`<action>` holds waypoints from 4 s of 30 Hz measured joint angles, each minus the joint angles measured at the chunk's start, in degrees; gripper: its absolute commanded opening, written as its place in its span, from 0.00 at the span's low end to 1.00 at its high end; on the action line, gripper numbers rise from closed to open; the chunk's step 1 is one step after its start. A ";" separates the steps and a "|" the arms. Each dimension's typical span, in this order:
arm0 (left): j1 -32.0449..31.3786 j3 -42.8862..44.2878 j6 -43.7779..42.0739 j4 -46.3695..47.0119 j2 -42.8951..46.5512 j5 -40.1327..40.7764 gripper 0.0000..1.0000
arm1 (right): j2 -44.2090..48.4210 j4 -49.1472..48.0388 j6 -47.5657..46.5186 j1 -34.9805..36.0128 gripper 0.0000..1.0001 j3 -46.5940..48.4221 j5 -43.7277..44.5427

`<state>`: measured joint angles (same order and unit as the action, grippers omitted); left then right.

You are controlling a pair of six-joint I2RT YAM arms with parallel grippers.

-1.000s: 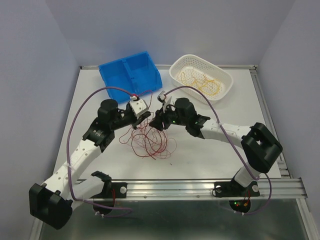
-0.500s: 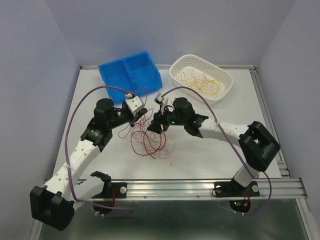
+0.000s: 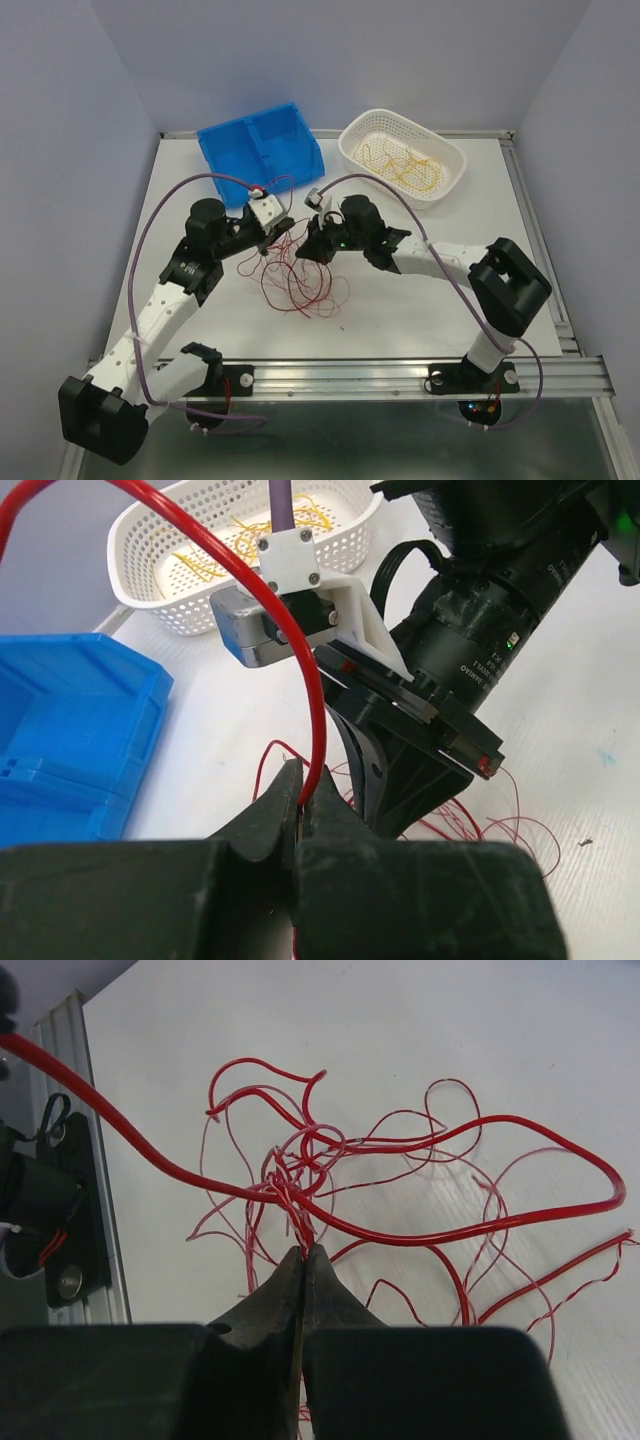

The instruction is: Untangle the cables

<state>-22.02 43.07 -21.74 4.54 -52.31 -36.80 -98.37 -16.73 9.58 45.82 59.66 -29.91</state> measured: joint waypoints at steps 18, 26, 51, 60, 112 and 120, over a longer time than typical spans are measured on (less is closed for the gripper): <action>3.80 0.04 0.13 0.48 -3.98 0.74 0.00 | 35.85 3.89 7.08 -7.41 0.01 -6.03 37.59; 7.52 0.31 -0.59 -1.42 4.52 1.95 0.00 | 46.14 15.52 11.61 -7.87 0.01 -6.38 50.53; 15.47 52.61 0.39 -26.10 3.19 -3.69 0.00 | 43.78 33.42 12.02 -7.89 0.70 -11.82 41.59; 15.43 45.07 3.17 -27.45 3.89 -13.92 0.00 | 45.38 22.77 8.13 -7.87 0.96 -10.47 16.81; 15.43 35.26 7.72 -20.17 4.28 -21.27 0.00 | 9.31 -0.66 6.73 6.43 0.56 4.24 -1.27; 15.43 35.26 7.72 -20.13 4.07 -21.27 0.00 | 8.81 -1.62 6.54 7.30 0.52 4.57 -1.16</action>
<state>-6.59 78.32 -14.02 -15.59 -48.25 -58.06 -89.56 -18.35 16.12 53.12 64.23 -31.07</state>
